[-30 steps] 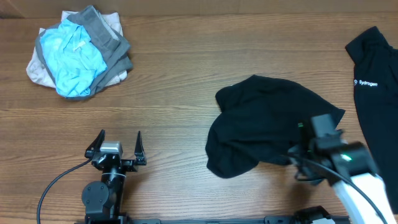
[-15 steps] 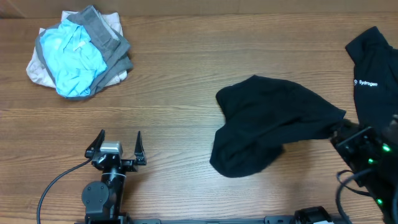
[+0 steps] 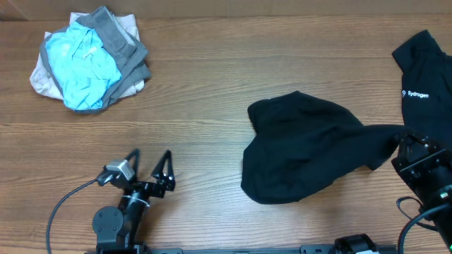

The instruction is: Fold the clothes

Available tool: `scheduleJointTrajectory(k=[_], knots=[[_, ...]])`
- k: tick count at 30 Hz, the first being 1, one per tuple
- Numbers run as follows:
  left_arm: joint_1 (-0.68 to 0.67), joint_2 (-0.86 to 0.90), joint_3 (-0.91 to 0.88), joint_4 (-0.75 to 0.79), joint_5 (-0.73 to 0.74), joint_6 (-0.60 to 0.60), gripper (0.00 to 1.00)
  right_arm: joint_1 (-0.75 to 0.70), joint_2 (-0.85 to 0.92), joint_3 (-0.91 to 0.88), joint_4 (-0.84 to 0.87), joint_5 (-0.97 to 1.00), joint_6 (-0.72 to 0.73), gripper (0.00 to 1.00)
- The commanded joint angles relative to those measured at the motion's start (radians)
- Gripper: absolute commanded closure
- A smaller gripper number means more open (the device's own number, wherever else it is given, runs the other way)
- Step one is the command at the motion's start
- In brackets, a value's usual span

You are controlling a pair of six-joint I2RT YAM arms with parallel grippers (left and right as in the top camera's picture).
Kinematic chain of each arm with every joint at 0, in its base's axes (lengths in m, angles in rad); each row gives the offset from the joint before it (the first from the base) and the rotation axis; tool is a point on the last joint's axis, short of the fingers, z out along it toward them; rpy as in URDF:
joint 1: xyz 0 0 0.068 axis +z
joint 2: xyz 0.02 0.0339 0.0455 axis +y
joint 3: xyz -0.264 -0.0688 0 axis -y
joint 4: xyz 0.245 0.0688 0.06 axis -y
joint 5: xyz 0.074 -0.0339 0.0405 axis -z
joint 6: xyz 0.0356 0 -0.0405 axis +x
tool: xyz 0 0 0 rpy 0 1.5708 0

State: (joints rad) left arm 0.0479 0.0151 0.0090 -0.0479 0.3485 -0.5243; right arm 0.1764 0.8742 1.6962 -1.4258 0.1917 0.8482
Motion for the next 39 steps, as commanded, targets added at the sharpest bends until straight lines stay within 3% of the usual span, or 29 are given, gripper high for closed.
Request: scheduleJointTrajectory(k=[1,7,15,21,27,32,39], knots=[[0.004,-0.01,-0.003,0.002,0.294,-0.146,0.0,-0.005,0.013,0.027,0.009,0.05,-0.019,0.96],[0.004,-0.01,-0.003,-0.013,0.504,-0.097,0.0,-0.005,0.016,0.064,0.006,0.222,0.072,0.96],[0.004,-0.01,-0.003,-0.015,0.49,-0.138,0.0,-0.005,0.016,0.258,-0.124,0.304,0.107,0.96],[0.002,-0.01,-0.003,-0.015,0.492,-0.198,0.0,-0.005,0.033,0.274,-0.152,0.474,0.116,0.95],[-0.029,-0.01,-0.003,-0.01,0.489,-0.198,0.0,-0.005,0.13,0.274,-0.2,0.484,0.115,0.87],[-0.029,-0.01,-0.003,0.002,0.472,-0.204,0.0,-0.005,0.227,0.274,-0.264,0.483,0.126,0.96],[-0.048,-0.01,-0.003,0.0,0.521,-0.285,0.0,-0.005,0.29,0.274,-0.234,0.357,0.126,0.96]])
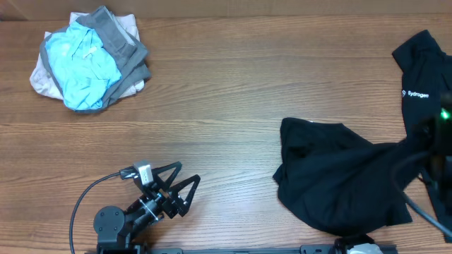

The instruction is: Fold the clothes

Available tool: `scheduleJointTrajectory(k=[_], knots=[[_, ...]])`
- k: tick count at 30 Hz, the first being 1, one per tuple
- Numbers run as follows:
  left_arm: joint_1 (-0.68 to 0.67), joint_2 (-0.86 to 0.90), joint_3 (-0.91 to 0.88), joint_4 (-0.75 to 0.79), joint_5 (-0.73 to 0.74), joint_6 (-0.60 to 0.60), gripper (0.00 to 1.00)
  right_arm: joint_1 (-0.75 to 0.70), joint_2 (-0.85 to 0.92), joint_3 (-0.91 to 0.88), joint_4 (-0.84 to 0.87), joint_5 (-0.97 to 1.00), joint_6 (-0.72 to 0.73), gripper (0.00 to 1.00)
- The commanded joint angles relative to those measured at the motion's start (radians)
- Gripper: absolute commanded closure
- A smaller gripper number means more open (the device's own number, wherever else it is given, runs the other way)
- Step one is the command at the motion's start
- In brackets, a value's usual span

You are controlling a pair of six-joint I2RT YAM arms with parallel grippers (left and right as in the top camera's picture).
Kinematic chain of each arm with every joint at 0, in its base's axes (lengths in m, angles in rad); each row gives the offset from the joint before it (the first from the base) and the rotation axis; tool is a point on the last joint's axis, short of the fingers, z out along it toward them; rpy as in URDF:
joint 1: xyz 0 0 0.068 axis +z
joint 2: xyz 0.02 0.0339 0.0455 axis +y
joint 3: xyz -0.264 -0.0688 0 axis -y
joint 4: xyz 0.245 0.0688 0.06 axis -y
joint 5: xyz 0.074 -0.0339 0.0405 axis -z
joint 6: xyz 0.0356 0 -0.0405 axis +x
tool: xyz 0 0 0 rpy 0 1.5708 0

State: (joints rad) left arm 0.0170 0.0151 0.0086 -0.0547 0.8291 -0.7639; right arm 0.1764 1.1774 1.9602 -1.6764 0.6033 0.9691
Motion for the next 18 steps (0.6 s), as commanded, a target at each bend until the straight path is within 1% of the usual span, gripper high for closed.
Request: scheduleJointTrajectory(k=[1,5,8,10,13,15,18], knots=[[-0.029,-0.01,-0.002,0.007,0.047,-0.046,0.0,-0.005,-0.01,0.01,0.026,-0.07,0.005,0.96],[-0.1,-0.009,0.015,0.007,0.028,-0.044,0.0,-0.005,-0.01,0.01,0.046,-0.082,0.004,0.96],[-0.145,-0.004,0.07,-0.002,-0.071,-0.028,0.0,-0.005,-0.01,0.01,0.035,-0.082,-0.005,0.96],[-0.155,0.018,0.134,-0.04,-0.15,-0.003,0.0,-0.005,-0.01,0.01,0.022,-0.082,-0.008,0.96],[-0.155,0.1,0.276,-0.14,-0.259,0.093,0.0,-0.005,-0.01,0.01,0.012,-0.081,-0.008,0.96],[-0.155,0.188,0.386,-0.22,-0.336,0.163,0.0,-0.005,-0.01,0.01,0.013,-0.082,-0.008,0.96],[-0.155,0.36,0.565,-0.327,-0.382,0.269,0.0,-0.005,-0.009,0.01,0.013,-0.082,-0.008,0.96]])
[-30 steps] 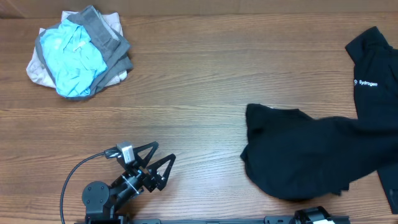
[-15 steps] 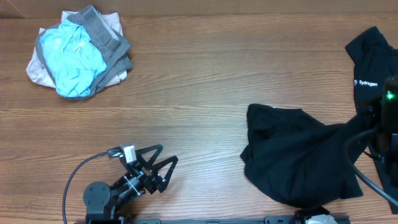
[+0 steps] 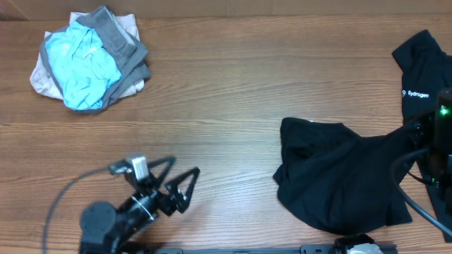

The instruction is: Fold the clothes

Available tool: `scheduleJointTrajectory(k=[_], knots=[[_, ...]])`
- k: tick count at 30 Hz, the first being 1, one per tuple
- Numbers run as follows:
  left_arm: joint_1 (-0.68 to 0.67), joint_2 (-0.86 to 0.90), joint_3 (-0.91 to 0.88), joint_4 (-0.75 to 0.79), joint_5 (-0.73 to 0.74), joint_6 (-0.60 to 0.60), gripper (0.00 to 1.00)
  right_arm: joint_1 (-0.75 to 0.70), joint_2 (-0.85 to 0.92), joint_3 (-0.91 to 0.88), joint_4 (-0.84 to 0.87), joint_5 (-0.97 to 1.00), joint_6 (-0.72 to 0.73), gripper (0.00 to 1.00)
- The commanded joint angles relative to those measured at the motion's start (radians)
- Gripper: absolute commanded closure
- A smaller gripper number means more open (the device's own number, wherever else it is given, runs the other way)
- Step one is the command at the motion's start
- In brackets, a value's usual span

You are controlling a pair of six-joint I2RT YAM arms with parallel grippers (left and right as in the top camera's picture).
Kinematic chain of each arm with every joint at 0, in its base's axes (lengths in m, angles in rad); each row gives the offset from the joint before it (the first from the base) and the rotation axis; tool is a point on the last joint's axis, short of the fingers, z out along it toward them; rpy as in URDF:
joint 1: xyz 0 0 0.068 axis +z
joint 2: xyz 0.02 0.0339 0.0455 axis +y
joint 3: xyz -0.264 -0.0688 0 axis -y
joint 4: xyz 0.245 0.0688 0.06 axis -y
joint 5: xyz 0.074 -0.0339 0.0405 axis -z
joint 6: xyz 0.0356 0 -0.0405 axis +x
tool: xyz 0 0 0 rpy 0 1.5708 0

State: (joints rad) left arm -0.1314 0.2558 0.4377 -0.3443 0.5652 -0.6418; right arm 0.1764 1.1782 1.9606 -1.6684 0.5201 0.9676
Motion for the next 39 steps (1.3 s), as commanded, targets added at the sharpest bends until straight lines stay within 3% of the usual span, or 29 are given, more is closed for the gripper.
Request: scheduleJointTrajectory(k=[1,7,12,18,21,27,39], knots=[[-0.007,0.199,0.209,-0.08,-0.119,0.175,0.0,-0.005,-0.01,0.01,0.005,0.002,-0.006,0.96],[-0.059,0.68,0.598,-0.405,-0.026,0.361,0.0,-0.005,-0.01,0.01,0.005,0.001,-0.006,0.95],[-0.297,1.055,0.824,-0.569,-0.207,0.402,0.0,-0.005,-0.01,0.01,0.003,0.001,-0.006,0.95],[-0.465,1.405,0.931,-0.496,-0.254,0.392,0.0,-0.005,-0.01,0.01,-0.018,0.002,-0.028,0.95],[-0.481,1.533,0.931,-0.43,-0.232,0.286,0.0,-0.005,-0.01,0.01,-0.02,0.003,-0.041,0.95],[-0.479,1.714,0.933,-0.251,0.085,0.356,0.0,-0.005,-0.011,0.01,-0.02,0.002,-0.041,0.95],[-0.614,1.777,0.999,-0.203,-0.16,0.243,0.0,-0.005,-0.011,0.01,-0.025,0.002,-0.059,0.95]])
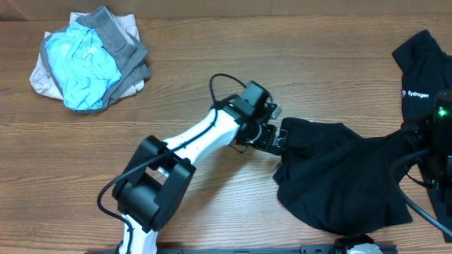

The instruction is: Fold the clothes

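A crumpled black garment (pixel 339 180) lies on the wooden table at the right. My left gripper (pixel 275 137) reaches out on its white arm to the garment's upper left edge; its dark fingers merge with the cloth, so their state does not show. My right gripper (pixel 429 152) stands at the right edge of the overhead view. One end of the garment is drawn up to it, and it appears shut on that cloth.
A second black garment with a white "Sydrogen" logo (pixel 424 70) lies at the back right. A pile of light blue, grey and beige clothes (pixel 88 60) sits at the back left. Cables hang near the right arm.
My left arm has stretched from the front left of the table across to the black garment's left edge. The garment and the right gripper stay where they were.
The black garment first lay nearer the table's middle, with the right gripper on its right end and the left gripper open at the front left. By 1.9 s ago it had shifted right. It then stayed put, and the left gripper is now at its edge.
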Available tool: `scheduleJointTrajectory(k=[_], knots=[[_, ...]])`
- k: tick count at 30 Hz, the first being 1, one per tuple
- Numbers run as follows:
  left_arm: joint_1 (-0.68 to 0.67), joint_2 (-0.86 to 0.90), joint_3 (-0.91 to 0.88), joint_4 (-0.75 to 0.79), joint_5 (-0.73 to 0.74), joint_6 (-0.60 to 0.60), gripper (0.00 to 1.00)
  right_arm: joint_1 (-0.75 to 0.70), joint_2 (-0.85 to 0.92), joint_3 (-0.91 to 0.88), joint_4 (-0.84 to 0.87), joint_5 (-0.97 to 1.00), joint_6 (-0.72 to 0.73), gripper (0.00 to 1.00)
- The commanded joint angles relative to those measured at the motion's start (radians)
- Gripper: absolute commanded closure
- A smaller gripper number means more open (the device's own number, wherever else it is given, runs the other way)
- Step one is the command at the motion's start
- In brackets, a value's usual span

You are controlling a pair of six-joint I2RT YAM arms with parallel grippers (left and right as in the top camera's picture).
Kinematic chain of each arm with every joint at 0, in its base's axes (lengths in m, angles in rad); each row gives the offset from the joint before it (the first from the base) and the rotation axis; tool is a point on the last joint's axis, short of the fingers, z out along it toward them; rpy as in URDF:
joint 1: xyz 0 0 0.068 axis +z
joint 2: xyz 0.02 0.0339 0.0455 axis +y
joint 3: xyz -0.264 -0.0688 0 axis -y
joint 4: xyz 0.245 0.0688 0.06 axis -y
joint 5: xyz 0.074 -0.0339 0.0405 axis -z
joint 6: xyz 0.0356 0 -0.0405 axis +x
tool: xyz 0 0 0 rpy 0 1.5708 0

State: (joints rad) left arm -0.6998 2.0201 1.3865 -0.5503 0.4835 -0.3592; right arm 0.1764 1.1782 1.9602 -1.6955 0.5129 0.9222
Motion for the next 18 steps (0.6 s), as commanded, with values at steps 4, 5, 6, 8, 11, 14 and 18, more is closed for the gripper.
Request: scheduleJointTrajectory(k=[4,5,6,8,11,14,18], knots=[[-0.092,0.014,0.063,0.009,-0.147,-0.066,0.0,-0.005,-0.011,0.01,0.002,0.004,-0.023,0.95],[-0.095,0.015,0.063,0.009,-0.152,-0.073,0.0,-0.005,-0.011,0.01,0.002,-0.003,-0.033,0.95],[-0.095,0.019,0.063,0.01,-0.15,-0.077,0.0,-0.005,-0.011,0.01,0.002,-0.004,-0.035,0.95],[-0.095,0.023,0.063,0.009,-0.151,-0.09,0.0,-0.005,-0.011,0.01,0.002,-0.011,-0.04,0.95],[-0.094,0.037,0.063,0.01,-0.147,-0.098,0.01,-0.005,-0.011,0.01,0.002,-0.012,-0.04,0.95],[-0.096,0.063,0.063,0.026,-0.122,-0.099,0.03,-0.005,-0.011,0.01,0.002,-0.021,-0.04,0.95],[-0.096,0.103,0.063,0.06,-0.055,-0.102,0.05,-0.005,-0.011,0.01,0.002,-0.021,-0.04,0.95]])
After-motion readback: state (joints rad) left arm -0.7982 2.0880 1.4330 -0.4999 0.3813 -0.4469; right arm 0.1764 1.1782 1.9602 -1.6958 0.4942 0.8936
